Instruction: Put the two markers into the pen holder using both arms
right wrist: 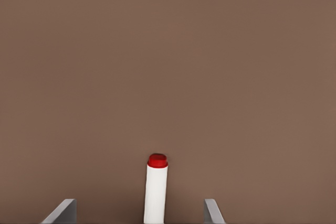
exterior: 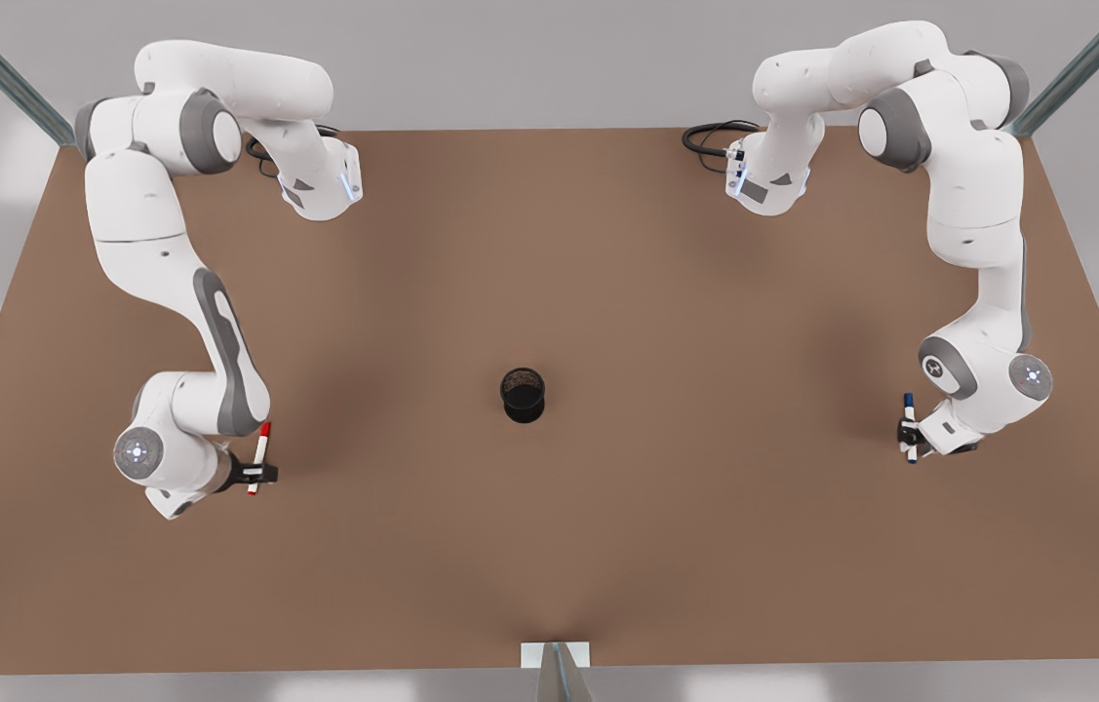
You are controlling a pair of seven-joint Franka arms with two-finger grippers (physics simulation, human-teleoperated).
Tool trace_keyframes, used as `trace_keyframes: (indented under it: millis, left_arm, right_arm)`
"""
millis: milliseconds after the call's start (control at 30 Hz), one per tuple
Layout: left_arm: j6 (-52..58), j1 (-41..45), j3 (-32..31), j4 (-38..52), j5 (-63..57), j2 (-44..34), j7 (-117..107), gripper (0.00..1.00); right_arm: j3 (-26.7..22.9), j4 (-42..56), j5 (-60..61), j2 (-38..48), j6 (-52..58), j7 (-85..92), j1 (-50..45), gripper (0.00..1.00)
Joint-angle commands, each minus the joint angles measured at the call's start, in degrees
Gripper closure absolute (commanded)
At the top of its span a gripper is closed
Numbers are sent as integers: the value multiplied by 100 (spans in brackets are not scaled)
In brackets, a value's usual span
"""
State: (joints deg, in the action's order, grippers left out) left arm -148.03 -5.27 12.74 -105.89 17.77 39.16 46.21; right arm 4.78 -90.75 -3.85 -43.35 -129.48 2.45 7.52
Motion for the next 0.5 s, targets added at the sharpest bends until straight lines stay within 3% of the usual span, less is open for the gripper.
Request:
trace_keyframes:
  millis: [0, 267, 367, 467]
  left_arm:
    - [-24, 0, 1, 7, -2, -5, 706, 52]
    - [-24, 0, -43, 7, 7, 30, 697, 59]
    - [-15, 0, -43, 7, 25, 30, 662, 66]
    - [-24, 0, -43, 7, 25, 30, 644, 74]
  right_arm:
    - [-3, -4, 7, -60, -235, 379, 21, 13]
    - [-3, -57, 7, -121, -209, 493, 39, 34]
    - [-3, -57, -2, -121, -209, 511, 39, 45]
    - [6, -57, -2, -121, -200, 520, 39, 48]
